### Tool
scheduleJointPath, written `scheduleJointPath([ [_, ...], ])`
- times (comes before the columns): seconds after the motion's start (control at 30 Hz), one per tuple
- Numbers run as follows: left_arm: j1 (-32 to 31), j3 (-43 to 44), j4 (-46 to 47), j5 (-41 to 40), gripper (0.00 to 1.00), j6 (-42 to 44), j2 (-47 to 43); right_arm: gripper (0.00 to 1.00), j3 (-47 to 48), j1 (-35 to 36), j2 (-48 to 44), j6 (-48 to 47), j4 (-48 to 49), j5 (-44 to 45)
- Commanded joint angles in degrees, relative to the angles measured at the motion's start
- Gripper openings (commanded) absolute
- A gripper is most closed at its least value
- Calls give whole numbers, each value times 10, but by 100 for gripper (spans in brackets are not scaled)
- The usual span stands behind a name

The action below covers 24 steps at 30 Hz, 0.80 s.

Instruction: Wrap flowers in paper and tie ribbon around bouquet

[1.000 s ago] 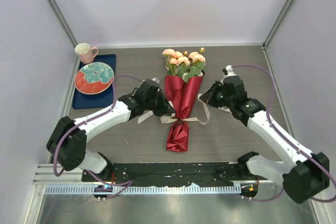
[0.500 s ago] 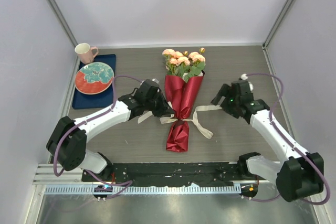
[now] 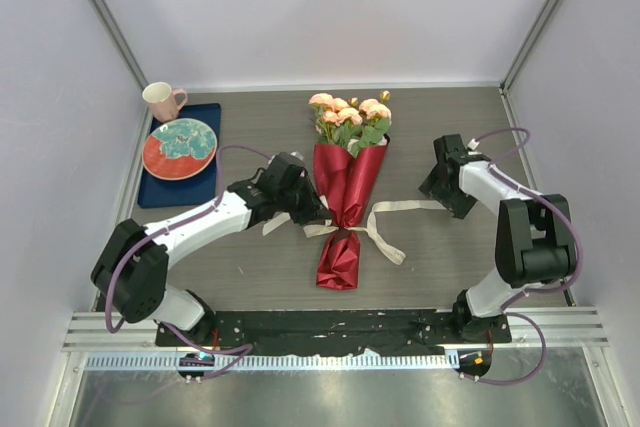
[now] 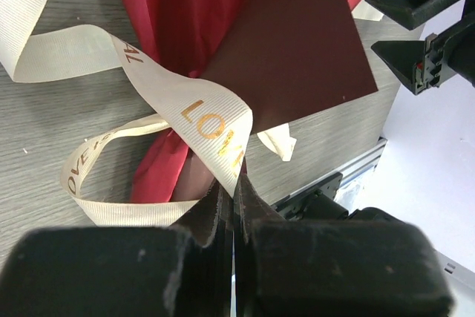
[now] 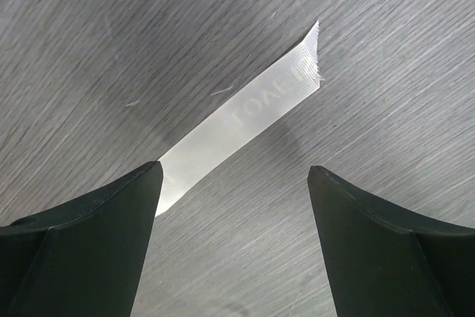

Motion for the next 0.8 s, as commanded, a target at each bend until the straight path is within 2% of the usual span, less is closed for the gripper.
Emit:
scheduleJointPath([
  [0.0, 0, 14, 7, 12, 0, 9, 7, 86, 29, 2, 29, 39, 9, 38],
  [0.23, 0, 8, 15, 19, 0, 9, 11, 74, -2, 2, 69, 91, 37, 79],
  [0.3, 0, 5, 15, 17, 0, 9, 9, 65, -16, 3, 69, 97, 50, 85],
  [0.33, 0, 3, 15, 17, 0, 8, 7, 59, -17, 3, 72, 96, 58, 83],
  [0.37, 0, 2, 15, 17, 0, 7, 7, 46, -18, 3, 75, 95, 60, 81],
  [0.43, 0, 1, 16, 17, 0, 6, 5, 34, -23, 3, 76, 92, 69, 81],
  [0.47, 0, 0, 17, 18, 0, 5, 5, 24, -26, 2, 72, 89, 74, 81],
  [0.53, -1, -1, 16, 18, 0, 4, 2, 18, -43, 3, 57, 72, 97, 82],
  [0.57, 0, -1, 16, 19, 0, 4, 3, 8, -51, 4, 32, 63, 106, 88],
  [0.6, 0, -2, 14, 19, 0, 5, 2, 3, -68, 4, 14, 51, 117, 90],
  [0.77, 0, -6, 18, 21, 0, 2, 3, 0, -104, 13, -103, -52, 181, 46],
])
